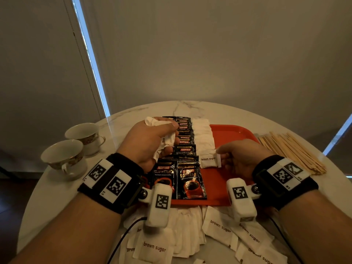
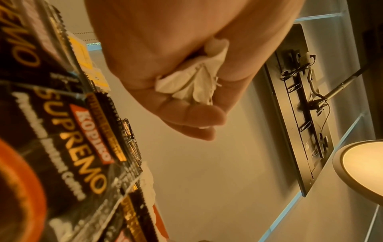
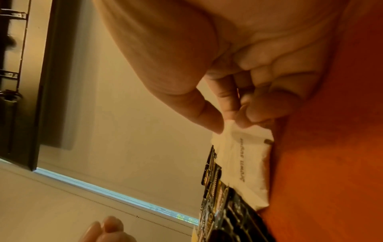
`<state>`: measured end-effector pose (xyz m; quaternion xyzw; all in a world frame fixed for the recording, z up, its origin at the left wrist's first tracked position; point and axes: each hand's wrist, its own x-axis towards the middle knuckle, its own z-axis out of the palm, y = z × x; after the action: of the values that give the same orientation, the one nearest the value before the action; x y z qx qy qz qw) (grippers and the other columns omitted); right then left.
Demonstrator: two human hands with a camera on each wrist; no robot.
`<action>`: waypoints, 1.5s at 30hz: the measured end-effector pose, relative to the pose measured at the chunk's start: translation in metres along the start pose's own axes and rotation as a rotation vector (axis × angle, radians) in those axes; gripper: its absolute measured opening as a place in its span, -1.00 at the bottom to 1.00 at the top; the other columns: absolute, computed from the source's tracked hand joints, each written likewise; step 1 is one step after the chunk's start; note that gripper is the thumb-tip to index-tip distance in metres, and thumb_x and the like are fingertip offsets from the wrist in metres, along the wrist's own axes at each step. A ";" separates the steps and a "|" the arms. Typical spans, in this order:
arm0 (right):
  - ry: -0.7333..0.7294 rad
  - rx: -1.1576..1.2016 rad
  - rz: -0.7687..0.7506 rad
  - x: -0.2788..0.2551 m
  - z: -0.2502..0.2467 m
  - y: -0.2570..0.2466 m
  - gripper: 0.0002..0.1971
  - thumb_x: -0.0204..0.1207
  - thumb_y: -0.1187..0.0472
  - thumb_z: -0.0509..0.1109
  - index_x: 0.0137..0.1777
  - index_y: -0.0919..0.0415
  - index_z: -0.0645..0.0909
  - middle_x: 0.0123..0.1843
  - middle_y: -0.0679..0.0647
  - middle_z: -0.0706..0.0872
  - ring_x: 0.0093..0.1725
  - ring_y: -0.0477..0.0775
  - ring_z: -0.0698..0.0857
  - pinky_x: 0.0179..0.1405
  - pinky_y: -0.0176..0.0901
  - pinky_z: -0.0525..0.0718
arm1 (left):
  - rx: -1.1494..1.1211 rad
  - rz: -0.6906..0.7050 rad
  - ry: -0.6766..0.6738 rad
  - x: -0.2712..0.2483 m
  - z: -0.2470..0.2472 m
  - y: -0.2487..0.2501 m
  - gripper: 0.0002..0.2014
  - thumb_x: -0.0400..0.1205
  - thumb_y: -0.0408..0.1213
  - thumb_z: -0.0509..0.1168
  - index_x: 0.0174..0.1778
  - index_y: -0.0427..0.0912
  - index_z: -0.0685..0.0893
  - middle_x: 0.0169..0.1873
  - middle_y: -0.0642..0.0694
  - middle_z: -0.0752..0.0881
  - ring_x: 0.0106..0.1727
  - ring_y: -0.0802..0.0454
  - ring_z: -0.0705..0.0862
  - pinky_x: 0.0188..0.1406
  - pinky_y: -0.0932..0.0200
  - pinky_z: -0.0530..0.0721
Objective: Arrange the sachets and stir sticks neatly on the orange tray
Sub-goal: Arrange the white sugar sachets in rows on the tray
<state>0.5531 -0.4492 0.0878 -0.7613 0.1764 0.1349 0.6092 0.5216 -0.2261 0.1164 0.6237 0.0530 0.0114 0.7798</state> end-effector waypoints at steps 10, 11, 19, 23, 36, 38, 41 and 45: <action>-0.016 0.059 -0.138 -0.010 0.011 -0.004 -0.93 0.65 0.38 0.40 0.08 0.35 0.64 -0.20 0.18 0.63 -0.33 0.04 0.63 -0.26 -0.08 0.74 | 0.021 -0.048 -0.017 -0.001 0.001 -0.001 -0.84 0.71 -0.44 0.36 0.17 -0.24 0.73 -0.18 -0.23 0.80 -0.38 -0.01 0.81 -0.65 0.26 0.58; -0.018 0.070 -0.137 -0.010 0.011 -0.005 -0.93 0.65 0.38 0.40 0.09 0.35 0.64 -0.18 0.19 0.63 -0.32 0.05 0.64 -0.23 -0.07 0.76 | 0.018 -0.057 -0.022 -0.002 0.002 -0.001 -0.80 0.71 -0.46 0.33 0.24 -0.25 0.70 -0.14 -0.26 0.81 -0.37 -0.02 0.82 -0.66 0.26 0.58; -0.112 0.052 -0.202 -0.016 0.016 -0.008 -0.93 0.66 0.32 0.43 0.04 0.35 0.66 -0.14 0.22 0.68 -0.24 0.13 0.73 -0.19 -0.02 0.76 | -0.072 -0.089 -0.033 -0.013 0.014 0.002 -0.78 0.71 -0.56 0.24 0.18 -0.21 0.61 0.00 -0.37 0.80 -0.23 -0.14 0.89 -0.59 0.21 0.69; -0.304 0.146 -0.347 -0.035 0.008 -0.016 -0.79 0.61 0.12 0.50 0.04 0.29 0.72 -0.23 0.11 0.70 -0.28 0.03 0.70 -0.25 -0.12 0.67 | -0.060 -0.052 -0.058 -0.020 0.020 -0.002 -0.81 0.66 -0.52 0.42 0.10 -0.17 0.70 -0.16 -0.22 0.87 -0.30 -0.02 0.87 -0.59 0.21 0.70; -0.330 0.290 -0.518 -0.049 0.023 0.007 -0.84 0.68 0.24 0.39 0.12 0.35 0.64 -0.06 0.21 0.82 -0.09 0.18 0.79 -0.02 0.13 0.82 | 0.138 -0.053 -0.125 -0.034 0.015 -0.014 -0.57 0.58 -0.32 0.56 0.35 -0.22 0.65 -0.12 -0.09 0.89 -0.28 0.09 0.83 -0.56 0.26 0.60; -0.380 0.229 -0.531 -0.050 0.024 0.010 -0.79 0.59 0.16 0.48 0.10 0.30 0.69 -0.06 0.15 0.82 -0.09 0.15 0.78 -0.02 0.09 0.81 | 0.126 -0.036 -0.089 -0.033 0.016 -0.015 -0.60 0.57 -0.31 0.58 0.30 -0.19 0.65 -0.14 -0.06 0.88 -0.26 0.09 0.83 -0.56 0.26 0.60; -0.419 0.142 -0.538 -0.052 0.021 0.012 -0.61 0.35 0.16 0.58 0.14 0.33 0.72 -0.05 0.17 0.83 -0.12 0.15 0.77 -0.01 0.06 0.83 | 0.064 -0.034 -0.057 -0.033 0.017 -0.013 -0.70 0.61 -0.31 0.55 0.20 -0.10 0.65 -0.16 -0.04 0.88 -0.29 0.06 0.81 -0.61 0.26 0.57; -0.292 0.217 -0.533 -0.049 0.015 0.010 -0.95 0.51 0.36 0.53 -0.06 0.30 0.75 -0.18 0.16 0.78 -0.26 0.10 0.70 -0.22 -0.09 0.79 | 0.093 -0.016 -0.076 -0.035 0.015 -0.010 -0.89 0.66 -0.32 0.49 0.05 -0.10 0.72 -0.18 -0.07 0.89 -0.33 0.10 0.80 -0.61 0.27 0.56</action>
<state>0.5048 -0.4313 0.0964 -0.6837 -0.1052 0.0586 0.7197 0.4872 -0.2461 0.1121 0.6587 0.0287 -0.0211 0.7516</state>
